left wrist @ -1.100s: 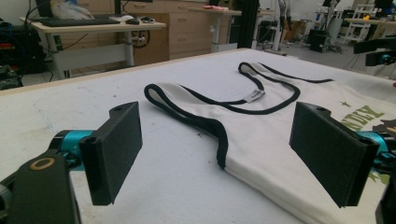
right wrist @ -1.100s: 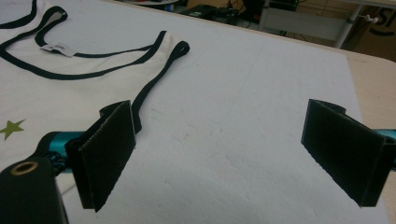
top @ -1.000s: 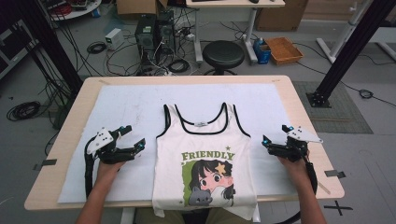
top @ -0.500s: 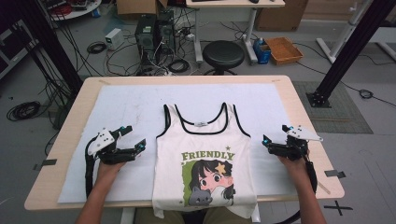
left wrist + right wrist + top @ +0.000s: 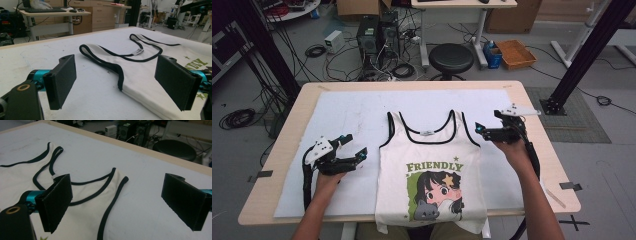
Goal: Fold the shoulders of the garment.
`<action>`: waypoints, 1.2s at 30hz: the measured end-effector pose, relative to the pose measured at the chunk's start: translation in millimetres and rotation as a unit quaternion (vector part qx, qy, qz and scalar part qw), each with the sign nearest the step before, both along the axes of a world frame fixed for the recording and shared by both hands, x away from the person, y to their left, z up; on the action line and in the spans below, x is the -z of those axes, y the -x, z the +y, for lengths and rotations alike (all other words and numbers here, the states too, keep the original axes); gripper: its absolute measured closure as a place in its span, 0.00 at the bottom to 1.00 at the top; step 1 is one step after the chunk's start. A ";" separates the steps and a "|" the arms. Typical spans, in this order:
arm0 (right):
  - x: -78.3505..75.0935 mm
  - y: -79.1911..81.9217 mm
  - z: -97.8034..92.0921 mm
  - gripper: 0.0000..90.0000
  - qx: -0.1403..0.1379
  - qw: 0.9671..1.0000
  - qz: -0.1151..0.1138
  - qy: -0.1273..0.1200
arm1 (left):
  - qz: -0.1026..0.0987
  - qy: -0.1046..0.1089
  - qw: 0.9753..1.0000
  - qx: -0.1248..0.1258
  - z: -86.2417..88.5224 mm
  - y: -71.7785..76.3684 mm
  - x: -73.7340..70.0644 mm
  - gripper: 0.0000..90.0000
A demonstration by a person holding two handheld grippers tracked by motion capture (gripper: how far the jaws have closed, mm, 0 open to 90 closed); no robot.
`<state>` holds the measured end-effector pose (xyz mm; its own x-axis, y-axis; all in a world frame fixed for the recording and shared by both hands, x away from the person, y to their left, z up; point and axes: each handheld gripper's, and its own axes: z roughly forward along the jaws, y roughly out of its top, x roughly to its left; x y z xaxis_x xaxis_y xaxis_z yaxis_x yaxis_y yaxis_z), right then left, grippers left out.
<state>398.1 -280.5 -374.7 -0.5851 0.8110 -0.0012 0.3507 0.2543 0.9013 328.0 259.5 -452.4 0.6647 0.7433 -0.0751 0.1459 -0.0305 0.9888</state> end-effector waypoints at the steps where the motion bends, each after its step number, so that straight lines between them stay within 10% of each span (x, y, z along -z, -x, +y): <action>1: -2.2 -7.9 3.7 0.10 0.000 1.000 0.009 0.001 | 0.000 0.000 1.000 -0.001 -0.2 0.0 0.0 0.19; 16: 5.7 -92.0 45.6 0.11 0.049 0.994 0.097 0.029 | 0.003 0.003 1.000 0.000 0.3 -0.5 0.1 0.19; 23: 46.3 -114.4 56.8 0.22 0.082 0.982 0.161 0.047 | 0.002 0.001 1.000 0.001 0.3 -0.6 0.0 0.19; 30: 66.7 -120.7 71.6 0.38 0.068 0.977 0.180 0.087 | 0.004 0.002 1.000 -0.001 0.3 -0.6 0.0 0.19; 36: 64.8 -118.1 77.9 0.74 0.032 0.982 0.160 0.098 | 0.004 0.003 1.000 -0.002 -0.1 -0.7 0.0 0.19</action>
<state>516.2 -202.6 -439.5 -0.5290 0.8485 0.0145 0.6291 0.3806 0.6778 328.6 259.4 -452.4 0.6605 0.7461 -0.0847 0.1545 -0.0247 0.9877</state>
